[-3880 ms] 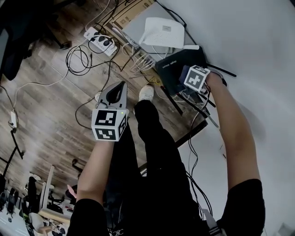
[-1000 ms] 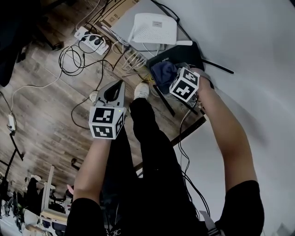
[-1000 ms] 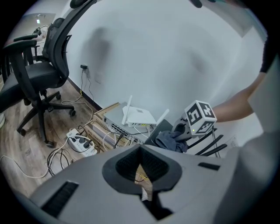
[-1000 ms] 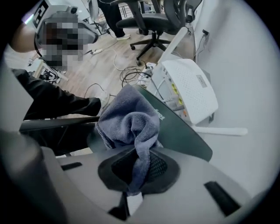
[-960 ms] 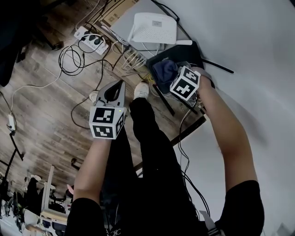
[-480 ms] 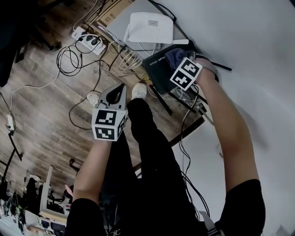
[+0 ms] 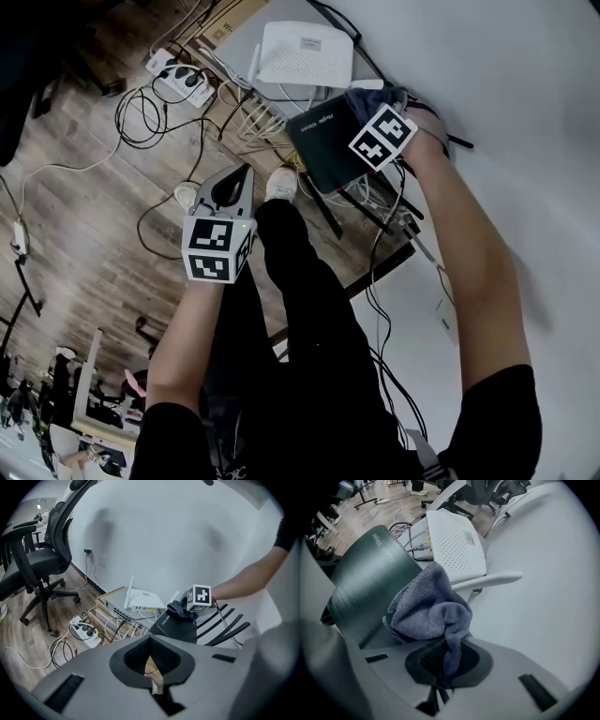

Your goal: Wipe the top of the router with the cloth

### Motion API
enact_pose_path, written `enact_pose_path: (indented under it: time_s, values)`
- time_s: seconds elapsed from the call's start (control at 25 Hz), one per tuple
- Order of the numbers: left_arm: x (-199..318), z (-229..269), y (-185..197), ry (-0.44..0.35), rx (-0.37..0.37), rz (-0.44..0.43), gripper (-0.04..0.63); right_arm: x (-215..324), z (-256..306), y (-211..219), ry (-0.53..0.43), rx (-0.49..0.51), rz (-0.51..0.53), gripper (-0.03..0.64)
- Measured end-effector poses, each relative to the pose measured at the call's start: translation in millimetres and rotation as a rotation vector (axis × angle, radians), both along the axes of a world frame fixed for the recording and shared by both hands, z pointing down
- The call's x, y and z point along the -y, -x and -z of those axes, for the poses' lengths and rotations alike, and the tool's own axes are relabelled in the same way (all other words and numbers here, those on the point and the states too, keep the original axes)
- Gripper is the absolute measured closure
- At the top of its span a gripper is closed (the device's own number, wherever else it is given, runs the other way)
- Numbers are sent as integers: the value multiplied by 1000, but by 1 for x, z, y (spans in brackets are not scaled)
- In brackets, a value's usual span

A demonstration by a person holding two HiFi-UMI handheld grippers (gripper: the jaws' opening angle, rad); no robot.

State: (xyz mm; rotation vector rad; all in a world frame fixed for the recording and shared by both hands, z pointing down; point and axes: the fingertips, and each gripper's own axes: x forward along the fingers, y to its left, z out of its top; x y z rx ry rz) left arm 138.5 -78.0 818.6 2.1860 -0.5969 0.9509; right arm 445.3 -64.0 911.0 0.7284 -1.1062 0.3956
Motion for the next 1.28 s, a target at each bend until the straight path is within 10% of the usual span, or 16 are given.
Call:
enact_pose_path:
  time_s: [0.48, 1.28]
  values:
    - [-27, 4, -20, 2, -8, -33, 601, 9, 5, -13, -163, -34, 2, 606]
    - [-31, 8, -22, 5, -38, -102, 601, -48, 4, 22, 119, 235, -385, 606]
